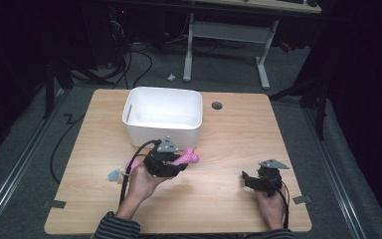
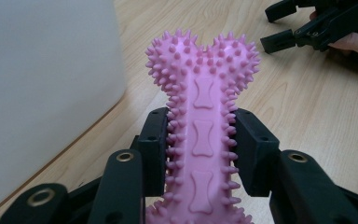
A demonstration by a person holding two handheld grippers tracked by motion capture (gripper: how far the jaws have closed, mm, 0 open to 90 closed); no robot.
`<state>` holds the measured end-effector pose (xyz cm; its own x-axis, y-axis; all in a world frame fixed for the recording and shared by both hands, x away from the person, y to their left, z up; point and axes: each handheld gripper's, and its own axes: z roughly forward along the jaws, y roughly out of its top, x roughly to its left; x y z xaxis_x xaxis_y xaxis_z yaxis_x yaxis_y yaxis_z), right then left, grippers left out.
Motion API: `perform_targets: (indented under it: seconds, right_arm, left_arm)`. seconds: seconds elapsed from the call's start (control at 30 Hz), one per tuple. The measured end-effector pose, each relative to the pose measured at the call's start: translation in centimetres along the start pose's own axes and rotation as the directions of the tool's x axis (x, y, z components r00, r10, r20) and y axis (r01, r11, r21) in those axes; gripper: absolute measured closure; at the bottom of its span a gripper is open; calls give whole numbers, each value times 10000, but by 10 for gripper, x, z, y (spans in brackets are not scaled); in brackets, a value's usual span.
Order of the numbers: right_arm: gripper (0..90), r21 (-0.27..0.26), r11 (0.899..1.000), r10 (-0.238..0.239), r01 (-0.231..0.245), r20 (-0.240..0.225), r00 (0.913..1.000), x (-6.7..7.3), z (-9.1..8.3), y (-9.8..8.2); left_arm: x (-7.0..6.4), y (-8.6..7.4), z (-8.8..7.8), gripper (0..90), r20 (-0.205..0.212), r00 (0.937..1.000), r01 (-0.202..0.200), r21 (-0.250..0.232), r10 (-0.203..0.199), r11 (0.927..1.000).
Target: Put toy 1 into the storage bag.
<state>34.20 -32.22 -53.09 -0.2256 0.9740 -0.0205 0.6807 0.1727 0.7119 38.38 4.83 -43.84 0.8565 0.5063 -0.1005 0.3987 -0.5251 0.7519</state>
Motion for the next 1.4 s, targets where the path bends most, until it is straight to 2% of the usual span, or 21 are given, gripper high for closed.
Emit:
perform_targets:
  seconds: [0.1, 0.43, 0.7, 0.87, 1.1, 1.17, 1.2, 1.23, 1.27, 1.3, 1.33, 1.4]
  right_arm:
    - [199, 1, 10000, 1, -1, 0, 10000, 0, 0, 0]
    - [199, 0, 10000, 3, -3, -4, 10000, 0, 0, 0]
    - [199, 0, 10000, 2, -2, -5, 10000, 0, 0, 0]
    - [199, 1, 10000, 2, -2, -3, 10000, 0, 0, 0]
    - [199, 2, 10000, 1, -1, -8, 10000, 0, 0, 0]
    - [199, 1, 10000, -2, 2, -8, 10000, 0, 0, 0]
    - [199, 1, 10000, -2, 2, -8, 10000, 0, 0, 0]
    - [199, 3, 10000, -2, 2, -12, 10000, 0, 0, 0]
    - [199, 4, 10000, -2, 2, -15, 10000, 0, 0, 0]
    - [199, 2, 10000, -5, 5, -15, 10000, 0, 0, 0]
    - [199, 2, 10000, -5, 5, -15, 10000, 0, 0, 0]
    - [199, 3, 10000, -4, 4, -15, 10000, 0, 0, 0]
  left_arm:
    - [3, 2, -9, 595, -125, 9999, 60, -40, -61, 10000]
    - [19, 5, -41, 595, -346, 9975, 596, -605, -618, 9964]
    - [28, 11, -56, 595, -551, 9957, 705, -790, -749, 9944]
    - [37, 21, -67, 595, -725, 9944, 697, -882, -762, 9937]
    - [51, 34, -80, 595, -1143, 9893, 794, -1014, -909, 9917]
    - [60, 42, -88, 595, -1338, 9859, 862, -1058, -1001, 9906]
    - [60, 42, -88, 595, -1338, 9859, 862, -1058, -1001, 9906]
    - [67, 47, -91, 595, -1527, 9828, 889, -1047, -1043, 9905]
    - [67, 47, -91, 595, -1527, 9828, 889, -1047, -1043, 9905]
    - [74, 51, -94, 595, -1618, 9806, 943, -1052, -1106, 9900]
    - [74, 51, -94, 595, -1618, 9806, 943, -1052, -1106, 9900]
    - [83, 57, -95, 595, -1777, 9769, 1014, -1039, -1188, 9894]
